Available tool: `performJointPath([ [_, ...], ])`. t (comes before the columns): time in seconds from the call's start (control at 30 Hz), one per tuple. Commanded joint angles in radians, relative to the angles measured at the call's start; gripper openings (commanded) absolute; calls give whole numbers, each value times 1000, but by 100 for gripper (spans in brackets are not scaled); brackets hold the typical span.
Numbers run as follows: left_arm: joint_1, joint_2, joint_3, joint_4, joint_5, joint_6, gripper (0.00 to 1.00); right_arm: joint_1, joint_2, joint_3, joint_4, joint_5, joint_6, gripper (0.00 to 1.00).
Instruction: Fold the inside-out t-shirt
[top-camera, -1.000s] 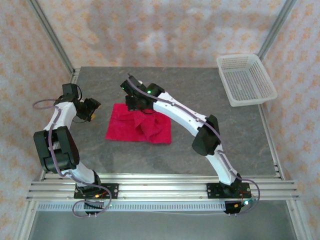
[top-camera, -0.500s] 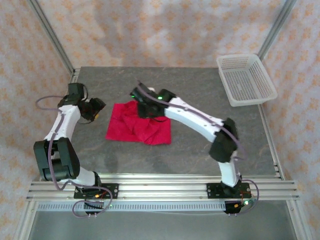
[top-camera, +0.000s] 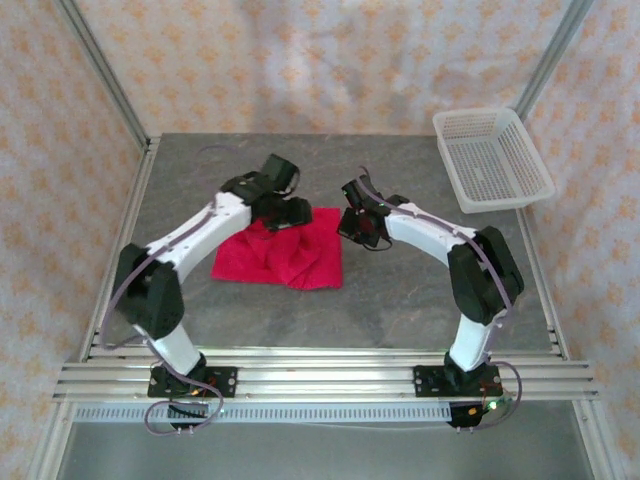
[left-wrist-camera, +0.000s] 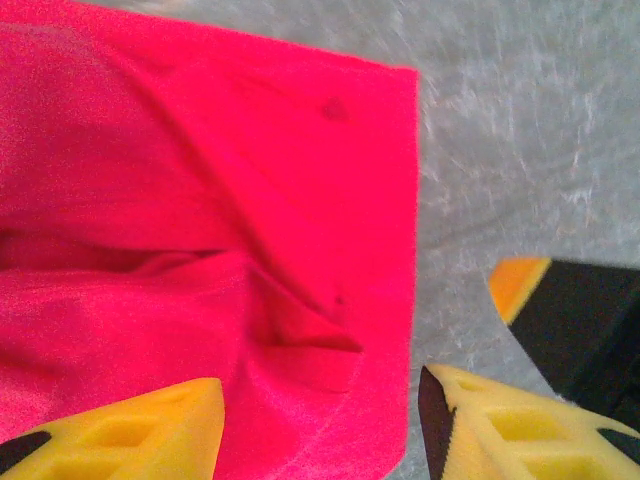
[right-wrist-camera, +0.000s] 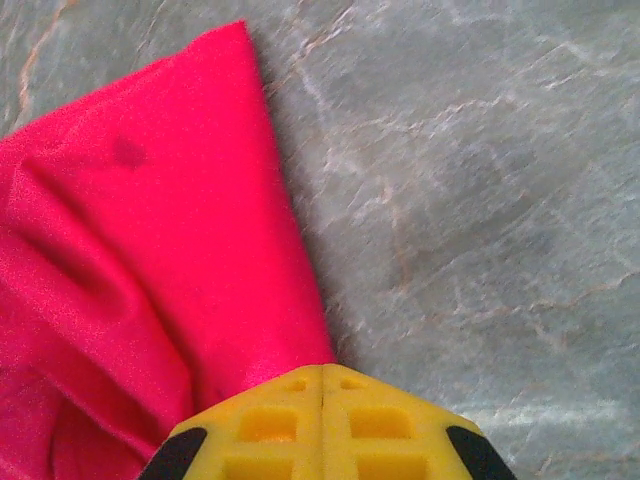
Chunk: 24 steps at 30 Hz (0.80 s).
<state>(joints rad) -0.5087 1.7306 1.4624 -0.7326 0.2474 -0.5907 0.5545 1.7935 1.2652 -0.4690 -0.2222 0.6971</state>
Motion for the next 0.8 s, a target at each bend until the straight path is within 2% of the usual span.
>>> performJointPath([
  [0.0, -78, 97, 90, -136, -117, 86, 55, -64, -6, -34, 18, -1, 40, 2],
  [0.17, -130, 216, 139, -189, -173, 121, 55, -109, -34, -51, -26, 13, 31, 4],
  [0.33, -145, 268, 139, -189, -181, 123, 52, -116, -42, -52, -23, 2, 23, 4],
  [0.4, -145, 281, 138, -197, -191, 127, 45, -115, -38, -46, -19, -16, 24, 4],
  [0.6, -138, 241, 84, -215, -248, 121, 3, -48, 5, -4, 37, -70, 56, 5],
  [0.63, -132, 219, 67, -214, -255, 112, 0, -28, 27, 12, 49, -72, 65, 5],
  [0.77, -83, 96, -26, -185, -273, 63, 0, 32, 140, 83, 99, -90, 105, 4],
])
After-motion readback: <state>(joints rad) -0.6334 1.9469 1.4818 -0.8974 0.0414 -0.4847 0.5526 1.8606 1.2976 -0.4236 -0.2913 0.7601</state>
